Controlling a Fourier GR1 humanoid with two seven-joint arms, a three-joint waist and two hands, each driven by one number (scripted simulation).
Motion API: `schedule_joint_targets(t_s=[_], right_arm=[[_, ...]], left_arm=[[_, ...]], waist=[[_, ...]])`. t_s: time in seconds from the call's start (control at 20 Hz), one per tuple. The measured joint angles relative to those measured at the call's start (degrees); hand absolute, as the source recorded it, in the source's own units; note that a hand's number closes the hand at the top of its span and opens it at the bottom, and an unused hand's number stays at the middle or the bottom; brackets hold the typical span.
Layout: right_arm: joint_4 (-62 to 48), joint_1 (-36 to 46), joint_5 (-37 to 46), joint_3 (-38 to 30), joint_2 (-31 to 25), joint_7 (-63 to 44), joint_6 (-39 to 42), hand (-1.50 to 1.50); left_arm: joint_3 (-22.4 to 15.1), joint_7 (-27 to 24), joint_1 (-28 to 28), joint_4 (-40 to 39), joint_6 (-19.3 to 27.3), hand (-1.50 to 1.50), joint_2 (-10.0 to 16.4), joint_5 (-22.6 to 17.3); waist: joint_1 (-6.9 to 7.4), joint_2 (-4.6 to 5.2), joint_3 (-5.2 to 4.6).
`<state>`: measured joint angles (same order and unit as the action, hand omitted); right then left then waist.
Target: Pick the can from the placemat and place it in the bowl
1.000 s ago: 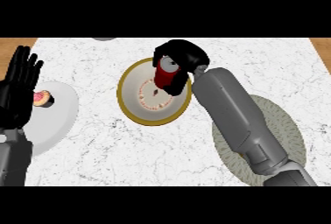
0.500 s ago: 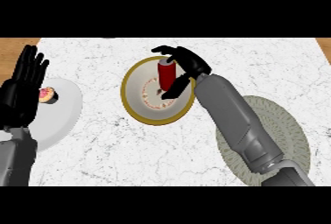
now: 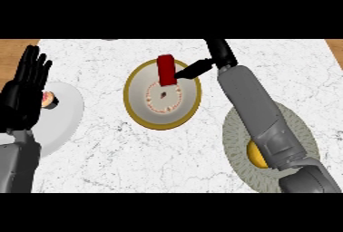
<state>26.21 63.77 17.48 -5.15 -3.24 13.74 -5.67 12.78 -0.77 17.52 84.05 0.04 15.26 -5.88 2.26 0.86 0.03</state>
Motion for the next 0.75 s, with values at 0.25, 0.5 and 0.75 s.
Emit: schedule_joint_targets(t_s=[0.25,0.5,0.75], right_arm=[[-3.64,-0.72,-4.07,-5.77,-7.33,3.87,3.52,-1.5],[-8.07,-1.31,-6.86,-9.83,-14.6,9.05,9.49,-1.5],[-11.89,-2.53,-8.17,-12.13,-21.06,13.68,15.84,-1.5]], left_arm=[[-0.07,0.58,-1.05,1.6,-0.11,0.0,0.05,-0.11],[0.29,1.23,-0.75,2.04,-1.0,0.0,0.6,-1.03],[0.06,0.79,-0.76,2.12,-1.28,0.0,0.65,-0.82]], waist=[[-0.07,0.02,0.03],[0.52,0.39,0.07],[1.19,0.75,0.13]])
